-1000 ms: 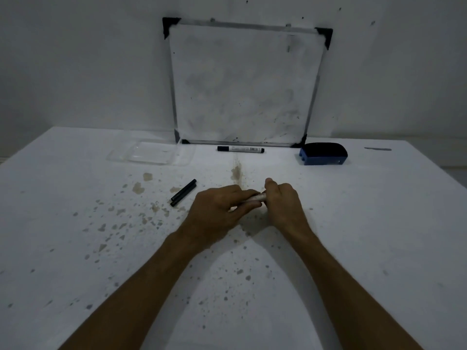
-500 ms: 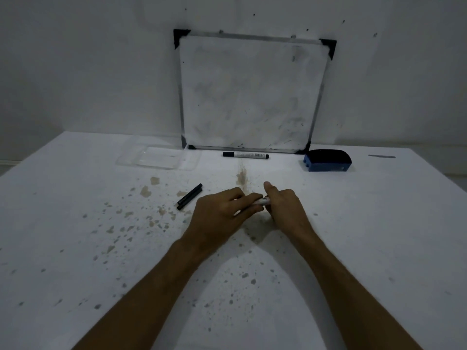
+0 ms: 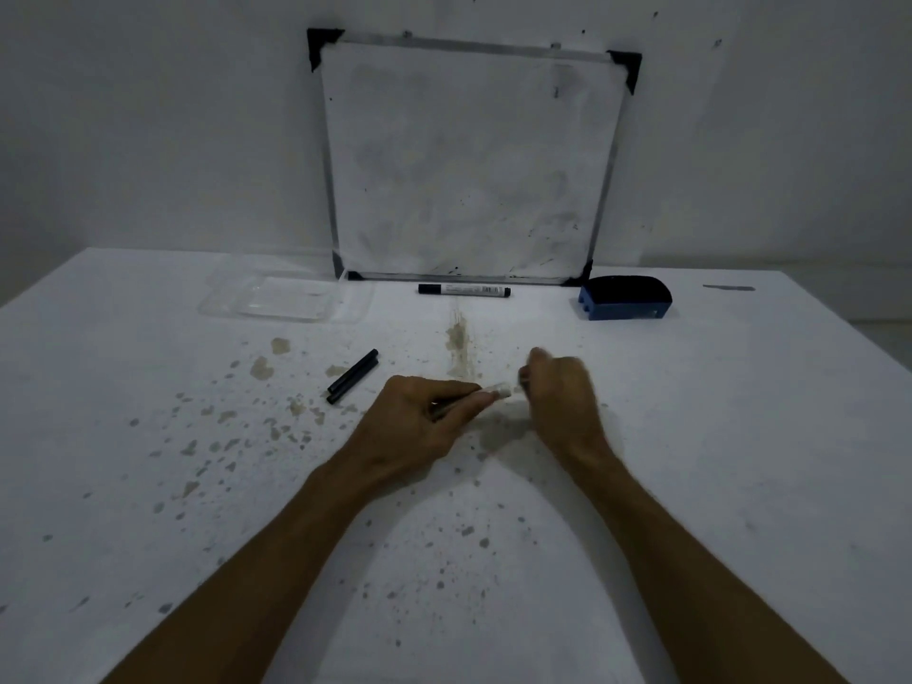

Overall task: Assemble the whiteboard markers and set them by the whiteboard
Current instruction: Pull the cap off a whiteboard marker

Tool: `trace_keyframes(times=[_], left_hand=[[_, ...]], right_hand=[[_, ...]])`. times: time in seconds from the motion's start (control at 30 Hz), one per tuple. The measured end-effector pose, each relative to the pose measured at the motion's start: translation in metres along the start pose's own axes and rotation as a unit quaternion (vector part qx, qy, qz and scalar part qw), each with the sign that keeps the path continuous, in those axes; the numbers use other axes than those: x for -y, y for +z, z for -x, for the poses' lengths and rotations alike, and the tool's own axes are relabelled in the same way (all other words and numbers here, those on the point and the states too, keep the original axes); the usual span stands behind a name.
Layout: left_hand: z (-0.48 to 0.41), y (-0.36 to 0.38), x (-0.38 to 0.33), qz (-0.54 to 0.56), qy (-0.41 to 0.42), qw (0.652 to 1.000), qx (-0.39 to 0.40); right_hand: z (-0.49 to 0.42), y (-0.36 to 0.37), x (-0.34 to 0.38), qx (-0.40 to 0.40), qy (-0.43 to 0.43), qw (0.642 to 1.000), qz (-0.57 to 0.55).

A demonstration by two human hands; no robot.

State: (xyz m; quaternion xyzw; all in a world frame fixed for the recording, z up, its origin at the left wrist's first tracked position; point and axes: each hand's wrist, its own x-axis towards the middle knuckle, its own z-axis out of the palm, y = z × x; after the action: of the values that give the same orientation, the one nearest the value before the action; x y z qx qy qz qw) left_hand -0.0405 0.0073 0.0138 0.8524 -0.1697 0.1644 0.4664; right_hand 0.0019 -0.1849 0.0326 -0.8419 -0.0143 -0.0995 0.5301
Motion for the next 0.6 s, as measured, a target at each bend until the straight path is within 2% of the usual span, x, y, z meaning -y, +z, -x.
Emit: trace_keyframes(times=[0.07,0.13,0.27,0.37,0.47,0.53,0.6], left_hand=[[0.004,-0.005,0.004,0.036,-0.037,0.999,-0.007],[0.004,-0.007,0.005,0.053,-0.051,0.997,-0.020],[-0.001,-0.005,0.000,0.065,-0.071,0.995,-0.038],[0.000,-0.003,-0.003,0.076,-0.090,0.993,-0.027],[0.001,0.002,-0.005,0.040,-0.074,0.996,-0.020],[0.001,0.003,-0.004,0.025,-0.070,0.997,-0.027],[0.000,0.002,-0.004,0.040,-0.080,0.995,-0.041]], right_hand=[[-0.016,-0.024,-0.008,-0.088,0.058,0.993,-0.058],[-0.020,-0.036,-0.015,-0.123,0.099,0.981,-0.117],[-0.007,-0.015,-0.008,-0.024,0.057,0.997,-0.048],[-0.008,-0.006,-0.002,-0.014,0.043,0.998,-0.038],[-0.007,-0.003,-0.004,0.011,0.037,0.998,-0.050],[-0.003,0.000,-0.006,0.035,0.017,0.997,-0.062],[-0.001,0.003,-0.008,0.044,-0.023,0.998,-0.027]])
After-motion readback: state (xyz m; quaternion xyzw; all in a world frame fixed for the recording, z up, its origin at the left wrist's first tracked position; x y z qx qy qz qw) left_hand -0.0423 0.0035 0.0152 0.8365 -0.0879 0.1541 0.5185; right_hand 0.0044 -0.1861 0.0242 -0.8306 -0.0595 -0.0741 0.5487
